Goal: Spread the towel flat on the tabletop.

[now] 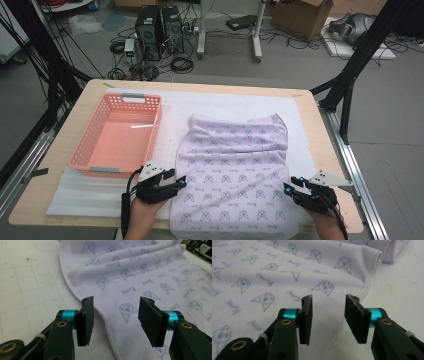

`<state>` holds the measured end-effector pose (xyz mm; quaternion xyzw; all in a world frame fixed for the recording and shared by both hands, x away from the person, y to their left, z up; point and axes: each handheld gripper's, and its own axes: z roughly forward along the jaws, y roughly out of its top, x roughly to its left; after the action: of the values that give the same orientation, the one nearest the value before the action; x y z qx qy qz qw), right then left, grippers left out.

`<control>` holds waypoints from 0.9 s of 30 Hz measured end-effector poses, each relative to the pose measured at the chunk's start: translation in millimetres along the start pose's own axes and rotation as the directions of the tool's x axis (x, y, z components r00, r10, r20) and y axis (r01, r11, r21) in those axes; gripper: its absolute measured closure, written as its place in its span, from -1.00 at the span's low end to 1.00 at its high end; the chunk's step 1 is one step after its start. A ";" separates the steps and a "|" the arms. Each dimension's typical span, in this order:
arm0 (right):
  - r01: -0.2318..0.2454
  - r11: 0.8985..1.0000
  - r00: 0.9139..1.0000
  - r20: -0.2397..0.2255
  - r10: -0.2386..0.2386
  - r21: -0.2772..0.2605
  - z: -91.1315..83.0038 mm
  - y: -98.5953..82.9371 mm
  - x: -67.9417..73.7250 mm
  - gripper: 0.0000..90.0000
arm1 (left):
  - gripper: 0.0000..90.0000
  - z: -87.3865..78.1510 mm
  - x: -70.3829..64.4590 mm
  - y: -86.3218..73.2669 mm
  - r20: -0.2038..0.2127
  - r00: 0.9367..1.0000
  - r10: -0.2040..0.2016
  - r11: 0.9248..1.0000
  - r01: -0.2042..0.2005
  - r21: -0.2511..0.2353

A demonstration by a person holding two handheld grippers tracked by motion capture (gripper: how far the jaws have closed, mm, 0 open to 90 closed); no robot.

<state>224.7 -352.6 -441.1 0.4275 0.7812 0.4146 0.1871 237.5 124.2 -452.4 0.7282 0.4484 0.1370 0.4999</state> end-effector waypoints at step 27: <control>0.013 0.996 1.000 0.016 -0.015 0.090 -22.4 -28.5 30.9 0.88 | 0.67 -23.5 -37.5 -39.1 0.017 0.999 0.046 0.998 -0.047 0.036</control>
<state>178.3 -346.4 -449.1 0.4334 0.8004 0.3742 0.1772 181.0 112.6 -465.5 0.7485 0.4299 0.1345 0.4867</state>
